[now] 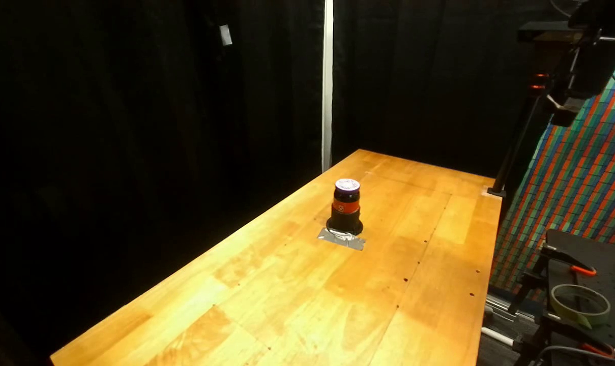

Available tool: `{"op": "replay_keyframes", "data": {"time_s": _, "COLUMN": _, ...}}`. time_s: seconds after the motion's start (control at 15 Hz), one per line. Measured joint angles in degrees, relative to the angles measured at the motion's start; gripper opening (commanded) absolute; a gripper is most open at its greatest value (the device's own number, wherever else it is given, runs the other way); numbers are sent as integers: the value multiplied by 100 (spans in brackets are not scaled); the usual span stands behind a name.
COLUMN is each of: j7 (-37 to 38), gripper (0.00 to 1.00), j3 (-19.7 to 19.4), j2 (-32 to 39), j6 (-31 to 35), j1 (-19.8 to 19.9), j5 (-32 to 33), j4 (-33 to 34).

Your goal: Put a rubber band around the base of the cup

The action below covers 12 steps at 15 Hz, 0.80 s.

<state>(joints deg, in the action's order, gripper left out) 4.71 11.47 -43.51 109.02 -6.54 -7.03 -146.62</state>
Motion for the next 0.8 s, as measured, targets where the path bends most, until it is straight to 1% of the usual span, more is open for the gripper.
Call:
{"op": "replay_keyframes", "data": {"time_s": 0.2, "j7": 89, "gripper": 100, "j3": 317, "j2": 979, "j6": -46, "j1": 249, "j5": 60, "j4": 745}}
{"op": "replay_keyframes", "data": {"time_s": 0.47, "j7": 470, "gripper": 100, "j3": 638, "j2": 2357, "j6": 105, "j1": 601, "j5": 449, "j4": 1783}}
{"op": "replay_keyframes", "data": {"time_s": 0.6, "j7": 668, "gripper": 100, "j3": 668, "j2": 3077, "j6": 194, "j1": 663, "j5": 689, "j4": 2350}}
{"op": "replay_keyframes", "data": {"time_s": 0.8, "j7": 1010, "gripper": 100, "j3": 514, "j2": 4135, "j6": 380, "j1": 564, "j5": 1101, "j4": 3221}}
